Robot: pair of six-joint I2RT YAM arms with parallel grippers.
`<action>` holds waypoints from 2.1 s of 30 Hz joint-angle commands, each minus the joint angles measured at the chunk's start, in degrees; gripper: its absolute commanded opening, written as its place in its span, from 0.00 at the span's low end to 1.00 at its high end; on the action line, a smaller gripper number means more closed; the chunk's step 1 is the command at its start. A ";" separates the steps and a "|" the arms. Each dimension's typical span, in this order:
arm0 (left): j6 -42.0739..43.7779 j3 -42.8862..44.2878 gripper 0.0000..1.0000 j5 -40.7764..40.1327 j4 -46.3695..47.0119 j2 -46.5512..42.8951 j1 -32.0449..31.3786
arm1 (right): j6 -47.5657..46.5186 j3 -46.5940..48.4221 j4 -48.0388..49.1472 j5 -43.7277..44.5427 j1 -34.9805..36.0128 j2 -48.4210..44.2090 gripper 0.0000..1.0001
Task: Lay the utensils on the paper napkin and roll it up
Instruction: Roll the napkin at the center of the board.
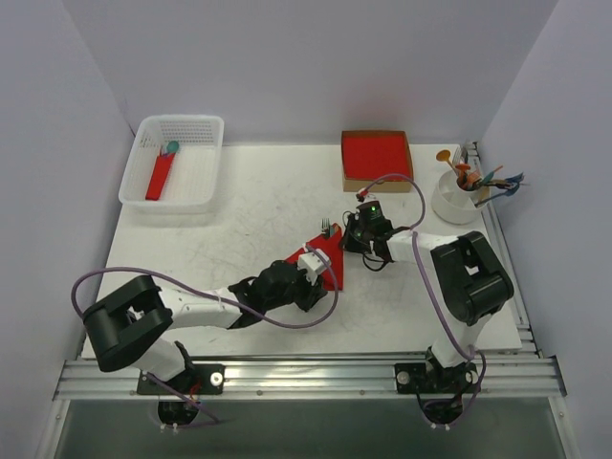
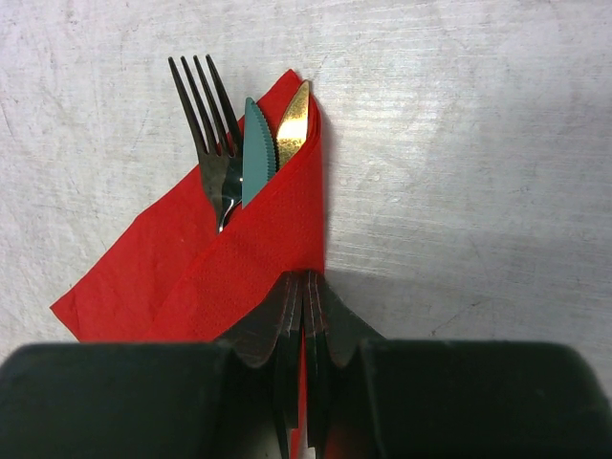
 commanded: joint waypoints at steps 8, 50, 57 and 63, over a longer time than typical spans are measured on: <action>3.70 11.86 0.33 -0.97 -5.94 0.43 2.25 | -0.62 0.81 -1.21 1.37 1.00 -0.36 0.00; 3.53 9.23 0.43 -3.43 -1.18 8.63 1.55 | -0.62 1.52 -1.12 0.05 1.00 0.78 0.00; 1.68 13.80 0.49 -3.78 -7.79 5.63 1.81 | -0.80 1.87 -1.29 -0.22 1.00 0.96 0.00; 2.82 17.05 0.50 -6.59 -10.43 8.18 1.90 | -0.97 2.22 -1.65 -0.22 0.92 0.96 0.00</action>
